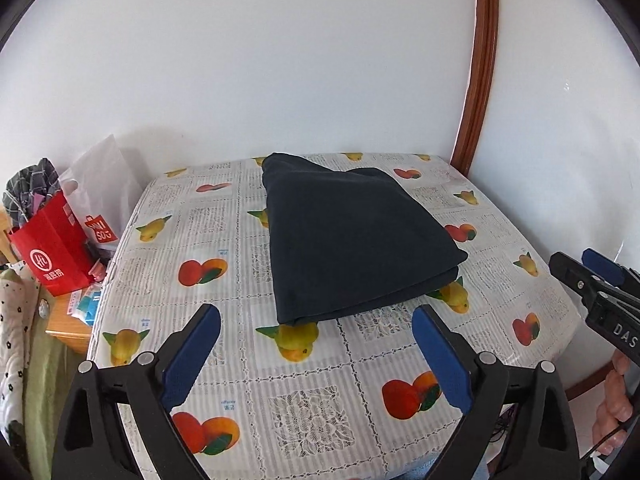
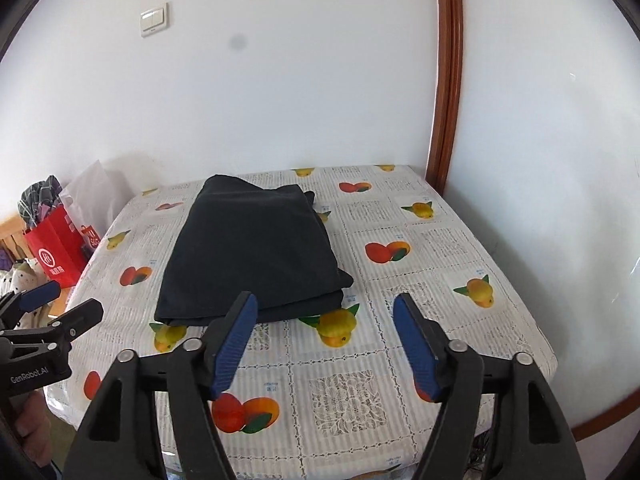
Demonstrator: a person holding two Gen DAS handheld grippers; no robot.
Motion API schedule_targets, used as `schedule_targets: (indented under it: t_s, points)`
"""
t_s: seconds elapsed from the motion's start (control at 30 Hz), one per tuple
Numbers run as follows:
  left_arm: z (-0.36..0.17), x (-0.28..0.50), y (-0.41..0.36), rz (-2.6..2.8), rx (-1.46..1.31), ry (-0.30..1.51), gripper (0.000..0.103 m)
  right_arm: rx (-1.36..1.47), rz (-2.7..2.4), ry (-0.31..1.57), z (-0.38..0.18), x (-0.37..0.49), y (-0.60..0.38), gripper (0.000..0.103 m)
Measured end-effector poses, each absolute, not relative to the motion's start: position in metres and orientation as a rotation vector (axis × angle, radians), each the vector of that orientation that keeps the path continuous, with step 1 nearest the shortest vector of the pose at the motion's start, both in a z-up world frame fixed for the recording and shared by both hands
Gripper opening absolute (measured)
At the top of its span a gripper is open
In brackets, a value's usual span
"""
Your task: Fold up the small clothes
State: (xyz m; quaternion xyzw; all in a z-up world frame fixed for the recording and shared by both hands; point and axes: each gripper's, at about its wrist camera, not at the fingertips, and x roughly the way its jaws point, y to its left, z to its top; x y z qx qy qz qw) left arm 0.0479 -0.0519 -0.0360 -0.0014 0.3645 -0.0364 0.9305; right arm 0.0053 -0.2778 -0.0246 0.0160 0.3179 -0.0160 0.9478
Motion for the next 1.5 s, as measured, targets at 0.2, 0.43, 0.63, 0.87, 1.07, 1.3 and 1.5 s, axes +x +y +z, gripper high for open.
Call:
schedule_targets:
  t_s: [0.2, 0.43, 0.63, 0.87, 1.07, 1.3, 1.5]
  points:
    - [-0.031, 0.026, -0.048, -0.080, -0.018, 0.721, 0.099, -0.012, -0.045, 0.580, -0.013, -0.027, -0.267, 0.098]
    - [-0.028, 0.011, -0.044, -0.074, -0.016, 0.695, 0.099, -0.007, -0.068, 0.589, -0.014, -0.042, -0.267, 0.099]
    - [-0.024, 0.006, -0.043, -0.067, -0.018, 0.682, 0.099, -0.006, -0.082, 0.580, -0.011, -0.047, -0.267, 0.099]
    - [-0.025, 0.003, -0.044, -0.062, -0.017, 0.681, 0.099, -0.015, -0.082, 0.568, -0.010, -0.054, -0.267, 0.099]
    - [-0.025, 0.002, -0.044, -0.060, -0.015, 0.680, 0.100, -0.022, -0.085, 0.566, -0.010, -0.056, -0.266, 0.099]
    - [-0.026, 0.001, -0.044, -0.061, -0.015, 0.692, 0.100, -0.038, -0.089, 0.563, -0.010, -0.057, -0.264, 0.099]
    - [-0.028, 0.003, -0.047, -0.064, -0.015, 0.701, 0.100, -0.032, -0.085, 0.565, -0.010, -0.056, -0.264, 0.099]
